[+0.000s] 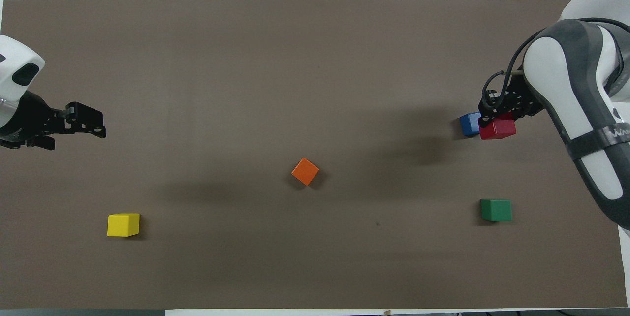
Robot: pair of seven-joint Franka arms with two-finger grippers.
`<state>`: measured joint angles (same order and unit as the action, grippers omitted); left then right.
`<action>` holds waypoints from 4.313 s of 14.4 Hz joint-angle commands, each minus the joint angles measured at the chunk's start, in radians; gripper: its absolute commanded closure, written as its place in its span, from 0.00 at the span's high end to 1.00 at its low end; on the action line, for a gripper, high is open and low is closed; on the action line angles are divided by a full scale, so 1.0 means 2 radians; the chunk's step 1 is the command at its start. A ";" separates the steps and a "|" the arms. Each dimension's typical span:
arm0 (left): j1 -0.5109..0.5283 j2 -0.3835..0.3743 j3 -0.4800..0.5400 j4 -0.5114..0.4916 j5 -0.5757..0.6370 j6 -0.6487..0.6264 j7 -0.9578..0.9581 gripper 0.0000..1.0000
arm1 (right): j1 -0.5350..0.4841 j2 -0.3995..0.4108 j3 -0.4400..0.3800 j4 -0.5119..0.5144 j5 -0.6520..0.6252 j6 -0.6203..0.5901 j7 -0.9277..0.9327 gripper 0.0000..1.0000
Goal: Transfer red block to right arm and stack on blue block
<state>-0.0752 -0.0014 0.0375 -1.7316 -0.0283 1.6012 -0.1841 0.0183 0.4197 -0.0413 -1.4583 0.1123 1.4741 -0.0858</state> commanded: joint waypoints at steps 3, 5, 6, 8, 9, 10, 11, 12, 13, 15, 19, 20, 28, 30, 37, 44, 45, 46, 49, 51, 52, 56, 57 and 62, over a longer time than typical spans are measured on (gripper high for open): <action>-0.009 -0.006 0.007 -0.006 0.000 0.029 0.004 1.00 | -0.005 0.030 0.004 0.034 -0.027 0.005 -0.012 0.00; -0.009 -0.003 0.003 0.010 0.000 0.020 0.005 1.00 | -0.002 0.030 0.005 0.033 -0.039 0.028 -0.012 0.00; -0.011 -0.002 0.002 0.020 0.003 0.010 0.006 1.00 | -0.001 0.030 0.004 0.031 -0.040 0.031 -0.012 0.00; -0.011 -0.005 -0.011 0.021 0.002 0.015 0.005 1.00 | -0.001 0.029 0.003 0.027 -0.043 0.047 -0.009 0.00; -0.009 -0.008 -0.010 0.015 0.001 0.015 0.007 1.00 | -0.001 0.029 0.003 0.023 -0.049 0.060 -0.004 0.00; -0.008 -0.009 -0.008 0.009 0.001 0.015 0.007 1.00 | -0.001 0.029 0.003 0.016 -0.058 0.075 0.003 0.00; -0.008 -0.010 -0.008 0.008 0.001 0.014 0.006 1.00 | 0.002 0.029 0.004 0.011 -0.061 0.086 0.005 0.00; -0.008 -0.009 -0.007 0.010 0.001 0.012 0.002 1.00 | 0.002 0.027 0.004 0.000 -0.061 0.100 0.005 0.00; -0.008 -0.009 -0.006 0.011 0.001 0.013 0.002 1.00 | 0.002 0.024 0.004 -0.016 -0.061 0.115 0.005 0.00; -0.009 -0.009 -0.006 0.010 0.001 0.011 0.002 1.00 | -0.003 0.023 0.005 -0.029 -0.052 0.117 0.004 0.00; -0.009 -0.010 -0.006 0.009 0.001 0.011 0.002 1.00 | -0.004 0.020 0.005 -0.040 -0.042 0.114 0.002 0.00; -0.009 -0.010 -0.006 0.009 0.001 0.011 0.002 1.00 | -0.005 0.021 0.006 -0.042 -0.041 0.113 0.001 0.00; -0.009 -0.010 -0.006 0.009 0.001 0.011 0.001 1.00 | 0.002 0.020 0.005 -0.055 -0.031 0.115 -0.031 0.00; -0.009 -0.010 -0.006 0.009 0.001 0.011 0.001 1.00 | 0.002 0.020 0.005 -0.060 -0.032 0.118 -0.039 0.00; -0.008 -0.010 -0.006 0.008 0.001 0.011 0.001 1.00 | -0.001 0.020 0.005 -0.061 -0.030 0.119 -0.037 0.00; -0.005 -0.009 -0.006 0.011 0.001 0.013 0.001 1.00 | -0.003 0.023 0.004 -0.062 -0.032 0.127 -0.035 0.00; 0.003 -0.009 -0.006 0.011 0.001 0.013 0.001 1.00 | -0.001 0.023 0.004 -0.062 -0.032 0.127 -0.035 0.00; 0.007 -0.009 -0.006 0.011 0.001 0.013 0.001 1.00 | -0.001 0.022 0.004 -0.065 -0.032 0.130 -0.034 0.00; 0.034 -0.009 -0.006 0.011 0.001 0.012 0.001 1.00 | -0.001 0.016 0.004 -0.088 -0.032 0.152 -0.033 0.00; 0.050 -0.009 -0.006 0.011 0.001 0.012 0.001 1.00 | -0.001 0.014 0.004 -0.093 -0.032 0.157 -0.034 0.00; 0.051 -0.010 -0.006 0.009 0.001 0.012 0.001 1.00 | -0.001 0.014 0.004 -0.093 -0.032 0.157 -0.034 0.00; 0.040 -0.011 -0.013 0.006 0.001 0.010 0.000 1.00 | -0.001 0.014 0.005 -0.093 -0.032 0.156 -0.032 0.00; 0.030 -0.012 -0.013 0.006 0.001 0.010 0.001 1.00 | -0.001 0.014 0.004 -0.093 -0.032 0.156 -0.032 0.00; -0.021 -0.013 -0.016 0.008 0.001 0.011 0.001 1.00 | 0.004 0.012 0.004 -0.101 -0.033 0.160 -0.030 0.00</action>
<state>-0.0953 -0.0073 -0.0062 -1.7029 -0.0295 1.6320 -0.1859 0.0237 0.4570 -0.0366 -1.6029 0.0394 1.7502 -0.1385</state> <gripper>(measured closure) 0.000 0.449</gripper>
